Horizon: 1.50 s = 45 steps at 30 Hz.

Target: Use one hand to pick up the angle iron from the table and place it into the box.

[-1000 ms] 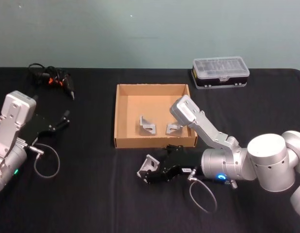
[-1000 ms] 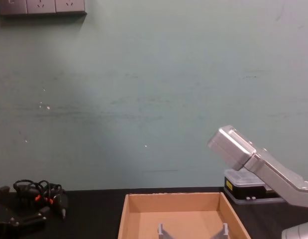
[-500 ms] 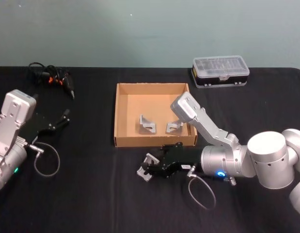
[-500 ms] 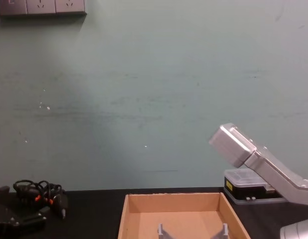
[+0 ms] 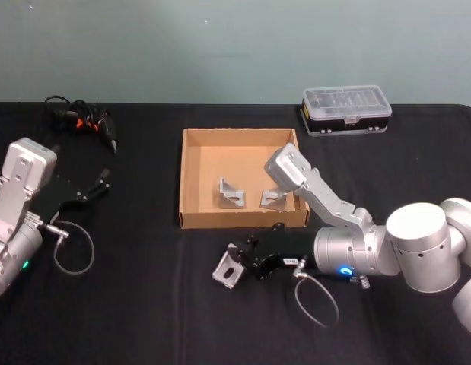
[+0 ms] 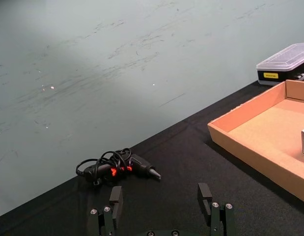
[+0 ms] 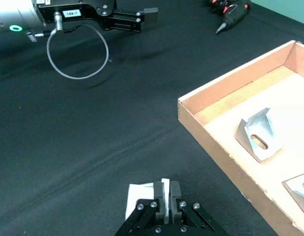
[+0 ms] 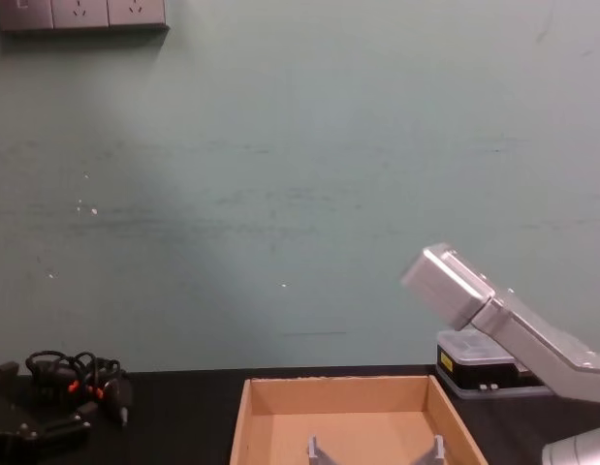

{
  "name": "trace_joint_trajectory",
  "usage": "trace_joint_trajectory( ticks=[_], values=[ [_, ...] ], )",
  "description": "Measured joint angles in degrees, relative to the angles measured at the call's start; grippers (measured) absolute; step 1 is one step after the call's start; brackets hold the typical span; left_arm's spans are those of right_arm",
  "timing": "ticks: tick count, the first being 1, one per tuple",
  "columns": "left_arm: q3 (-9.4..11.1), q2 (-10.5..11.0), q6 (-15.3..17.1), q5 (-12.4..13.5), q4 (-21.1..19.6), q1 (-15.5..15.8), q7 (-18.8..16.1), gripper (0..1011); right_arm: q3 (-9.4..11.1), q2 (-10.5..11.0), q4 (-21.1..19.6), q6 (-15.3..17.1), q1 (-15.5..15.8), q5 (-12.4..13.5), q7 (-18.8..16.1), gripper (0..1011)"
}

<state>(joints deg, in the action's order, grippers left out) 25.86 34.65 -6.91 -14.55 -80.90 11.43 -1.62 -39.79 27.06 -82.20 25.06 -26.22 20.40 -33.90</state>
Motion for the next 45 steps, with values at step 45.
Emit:
trace_joint_trajectory(
  ticks=[45],
  values=[
    [0.0, 0.0, 0.0, 0.0, 0.0, 0.0, 0.0, 1000, 8.4, -4.9, 10.9, -8.3, -10.2, -3.3, 7.8, 75]
  ],
)
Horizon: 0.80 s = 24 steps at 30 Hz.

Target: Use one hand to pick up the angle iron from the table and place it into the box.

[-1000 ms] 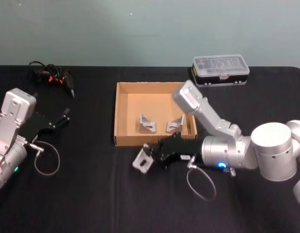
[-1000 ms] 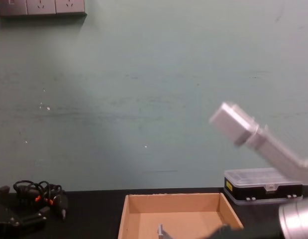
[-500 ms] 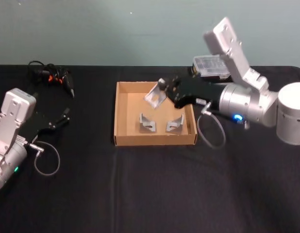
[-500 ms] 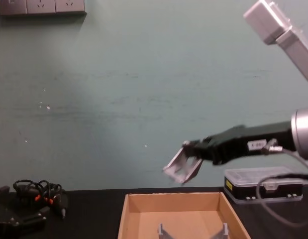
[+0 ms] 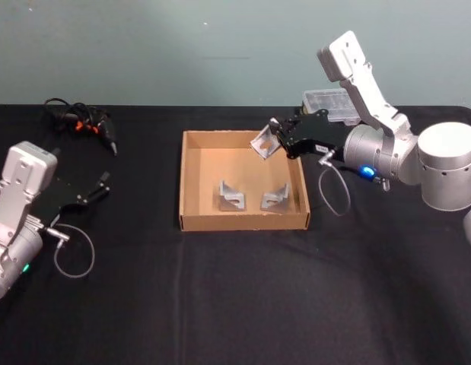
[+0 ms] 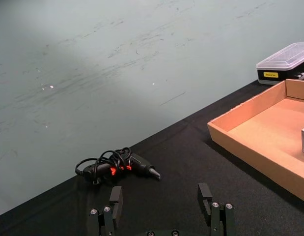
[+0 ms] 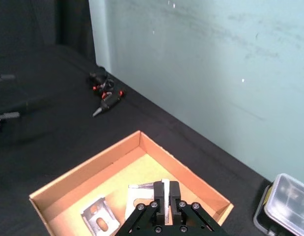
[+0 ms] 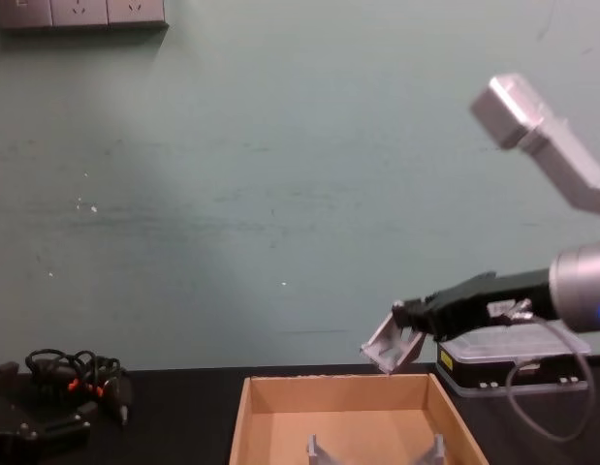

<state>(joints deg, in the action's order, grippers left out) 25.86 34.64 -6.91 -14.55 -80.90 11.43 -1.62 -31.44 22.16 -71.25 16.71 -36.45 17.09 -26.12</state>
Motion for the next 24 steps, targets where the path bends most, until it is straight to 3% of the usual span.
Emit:
trace_joint_trajectory(
  ticks=[1, 5, 7, 11, 16, 24],
  values=[
    [0.0, 0.0, 0.0, 0.0, 0.0, 0.0, 0.0, 1000, 0.0, 0.0, 0.0, 0.0, 0.0, 0.0, 0.0, 75],
    [0.0, 0.0, 0.0, 0.0, 0.0, 0.0, 0.0, 1000, -1.5, -2.8, 7.5, -1.3, -3.1, -1.9, -1.5, 75],
    [0.0, 0.0, 0.0, 0.0, 0.0, 0.0, 0.0, 1000, -1.7, -3.2, 8.6, -1.4, -3.5, -2.2, -1.8, 75],
    [0.0, 0.0, 0.0, 0.0, 0.0, 0.0, 0.0, 1000, -2.8, -5.8, 15.5, -2.7, -6.1, -3.8, -3.3, 75],
    [0.0, 0.0, 0.0, 0.0, 0.0, 0.0, 0.0, 1000, -3.3, -7.8, 20.5, -3.9, -8.0, -4.9, -4.4, 75],
    [0.0, 0.0, 0.0, 0.0, 0.0, 0.0, 0.0, 1000, -3.5, -9.7, 24.7, -4.6, -9.8, -6.5, -5.3, 75]
  ],
)
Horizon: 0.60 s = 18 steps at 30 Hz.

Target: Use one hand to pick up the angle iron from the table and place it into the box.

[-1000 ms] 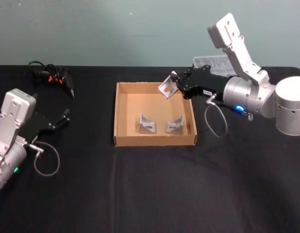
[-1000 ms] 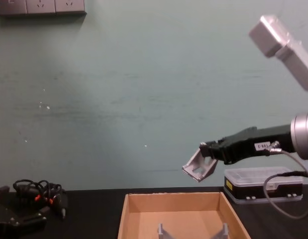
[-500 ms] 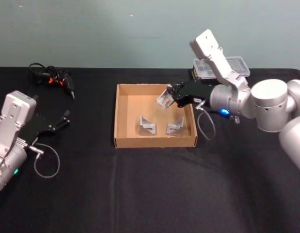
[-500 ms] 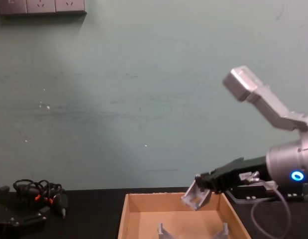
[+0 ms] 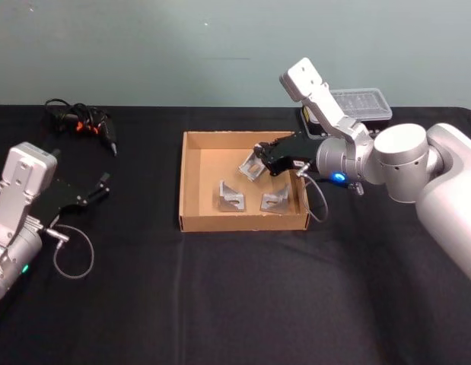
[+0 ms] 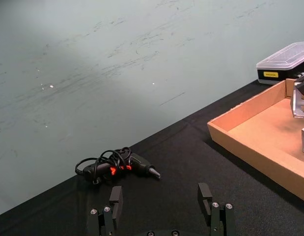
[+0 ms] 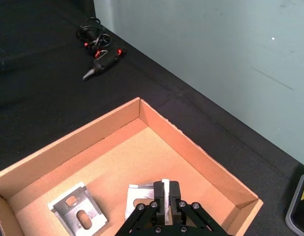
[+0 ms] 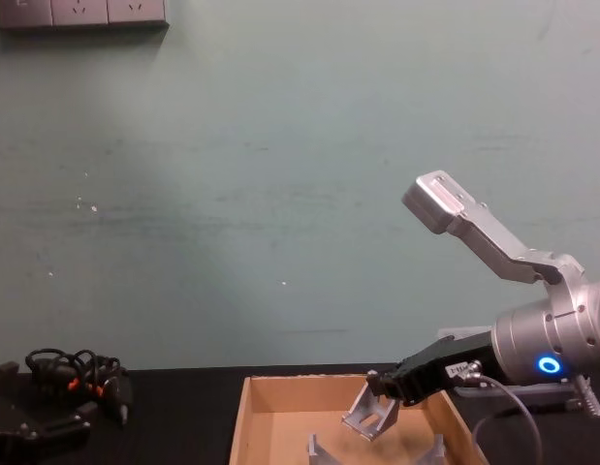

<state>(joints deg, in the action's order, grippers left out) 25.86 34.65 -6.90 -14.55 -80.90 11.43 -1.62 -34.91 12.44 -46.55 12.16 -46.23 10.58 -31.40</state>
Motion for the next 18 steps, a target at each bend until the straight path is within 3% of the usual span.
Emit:
trace_joint_trajectory(
  ticks=[8, 14, 17, 18],
  values=[
    [0.0, 0.0, 0.0, 0.0, 0.0, 0.0, 0.0, 1000, -0.1, -0.7, 1.3, 0.1, -0.7, -1.5, -0.8, 88],
    [0.0, 0.0, 0.0, 0.0, 0.0, 0.0, 0.0, 1000, 0.6, -0.9, 1.4, -0.2, -0.4, -2.1, -1.1, 276],
    [0.0, 0.0, 0.0, 0.0, 0.0, 0.0, 0.0, 1000, 1.3, -0.6, 0.0, -0.2, 0.4, -2.4, -0.7, 336],
    [0.0, 0.0, 0.0, 0.0, 0.0, 0.0, 0.0, 1000, 1.8, -0.3, -1.2, -0.2, 1.0, -2.4, -0.4, 397]
  ],
)
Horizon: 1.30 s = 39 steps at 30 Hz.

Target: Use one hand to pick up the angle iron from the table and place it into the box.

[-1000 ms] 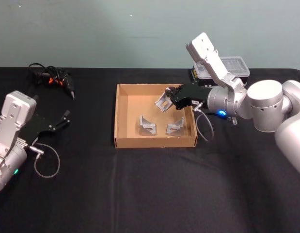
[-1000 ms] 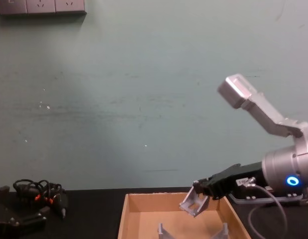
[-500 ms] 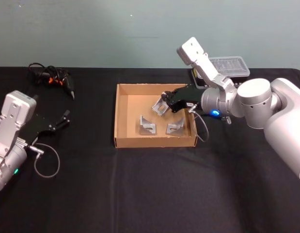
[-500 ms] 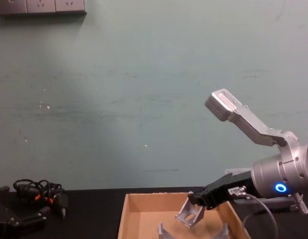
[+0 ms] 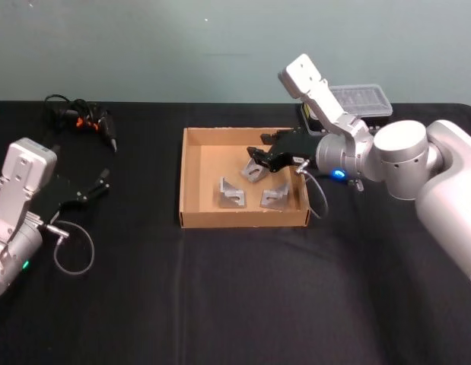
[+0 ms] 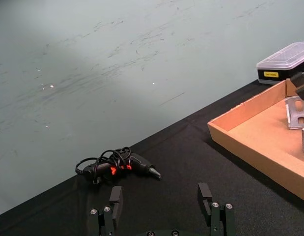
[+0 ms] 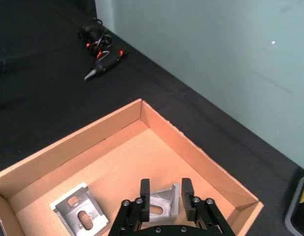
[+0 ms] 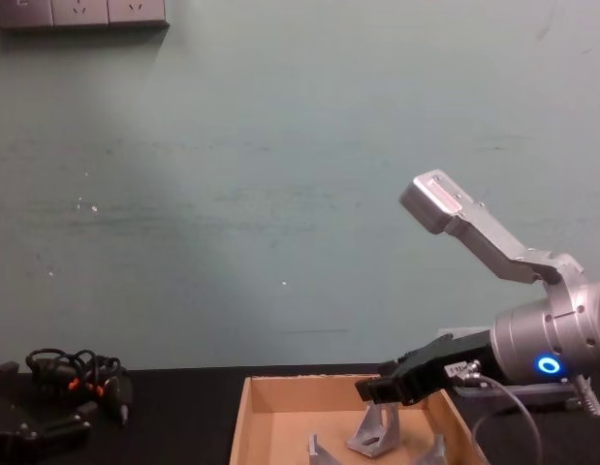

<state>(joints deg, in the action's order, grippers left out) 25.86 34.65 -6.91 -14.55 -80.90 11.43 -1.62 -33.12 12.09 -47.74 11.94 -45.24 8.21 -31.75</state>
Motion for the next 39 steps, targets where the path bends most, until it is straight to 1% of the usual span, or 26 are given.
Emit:
trace_joint_trajectory(
  ticks=[3, 5, 6, 7, 9, 10, 11, 12, 13, 14, 15, 16, 19, 20, 21, 23, 26, 27, 29, 34, 37, 39],
  values=[
    [0.0, 0.0, 0.0, 0.0, 0.0, 0.0, 0.0, 1000, 0.7, 0.5, -2.0, 0.0, 1.0, 0.0, 0.7, 456],
    [0.0, 0.0, 0.0, 0.0, 0.0, 0.0, 0.0, 1000, 1.5, 1.1, -4.3, 0.0, 2.3, 0.1, 1.6, 536],
    [0.0, 0.0, 0.0, 0.0, 0.0, 0.0, 0.0, 1000, 1.8, 1.3, -5.3, -0.2, 2.8, 0.1, 1.9, 557],
    [0.0, 0.0, 0.0, 0.0, 0.0, 0.0, 0.0, 1000, 2.4, 1.9, -7.5, -1.2, 4.0, 0.1, 2.9, 618],
    [0.0, 0.0, 0.0, 0.0, 0.0, 0.0, 0.0, 1000, 3.1, 2.4, -9.6, -2.4, 5.3, 0.0, 3.9, 658],
    [0.0, 0.0, 0.0, 0.0, 0.0, 0.0, 0.0, 1000, 3.7, 3.0, -11.6, -3.3, 6.6, -0.1, 4.9, 716],
    [0.0, 0.0, 0.0, 0.0, 0.0, 0.0, 0.0, 1000, 4.0, 3.3, -12.6, -3.8, 7.2, -0.2, 5.5, 735],
    [0.0, 0.0, 0.0, 0.0, 0.0, 0.0, 0.0, 1000, 4.7, 3.9, -14.8, -4.8, 8.8, -0.5, 6.6, 755],
    [0.0, 0.0, 0.0, 0.0, 0.0, 0.0, 0.0, 1000, 4.7, 3.9, -14.8, -4.8, 8.8, -0.5, 6.6, 771],
    [0.0, 0.0, 0.0, 0.0, 0.0, 0.0, 0.0, 1000, 5.3, 4.5, -16.9, -5.6, 10.2, -1.0, 7.9, 822],
    [0.0, 0.0, 0.0, 0.0, 0.0, 0.0, 0.0, 1000, 5.6, 4.9, -18.0, -6.0, 10.9, -1.2, 8.5, 847],
    [0.0, 0.0, 0.0, 0.0, 0.0, 0.0, 0.0, 1000, 6.1, 5.6, -20.0, -7.0, 12.5, -1.9, 9.9, 875],
    [0.0, 0.0, 0.0, 0.0, 0.0, 0.0, 0.0, 1000, 6.9, 6.5, -22.5, -8.7, 14.7, -3.0, 11.9, 945],
    [0.0, 0.0, 0.0, 0.0, 0.0, 0.0, 0.0, 1000, 7.5, 7.0, -24.0, -9.6, 16.1, -3.6, 13.1, 961],
    [0.0, 0.0, 0.0, 0.0, 0.0, 0.0, 0.0, 1000, 7.8, 7.2, -24.6, -10.1, 16.8, -3.8, 13.7, 1002],
    [0.0, 0.0, 0.0, 0.0, 0.0, 0.0, 0.0, 1000, 8.7, 7.8, -26.3, -11.3, 18.9, -4.6, 15.4, 1000],
    [0.0, 0.0, 0.0, 0.0, 0.0, 0.0, 0.0, 1000, 9.3, 8.3, -27.6, -12.3, 20.5, -5.4, 16.8, 1000],
    [0.0, 0.0, 0.0, 0.0, 0.0, 0.0, 0.0, 1000, 9.6, 8.7, -28.2, -12.9, 21.6, -6.2, 17.7, 1000],
    [0.0, 0.0, 0.0, 0.0, 0.0, 0.0, 0.0, 1000, 10.0, 9.2, -29.1, -13.2, 22.8, -7.3, 18.7, 1000],
    [0.0, 0.0, 0.0, 0.0, 0.0, 0.0, 0.0, 1000, 10.5, 9.8, -29.9, -13.3, 24.7, -9.1, 20.0, 1000],
    [0.0, 0.0, 0.0, 0.0, 0.0, 0.0, 0.0, 1000, 11.0, 9.9, -30.0, -13.3, 25.6, -9.5, 20.2, 1000],
    [0.0, 0.0, 0.0, 0.0, 0.0, 0.0, 0.0, 1000, 11.0, 9.9, -30.0, -13.3, 25.6, -9.6, 20.2, 1000]
  ],
)
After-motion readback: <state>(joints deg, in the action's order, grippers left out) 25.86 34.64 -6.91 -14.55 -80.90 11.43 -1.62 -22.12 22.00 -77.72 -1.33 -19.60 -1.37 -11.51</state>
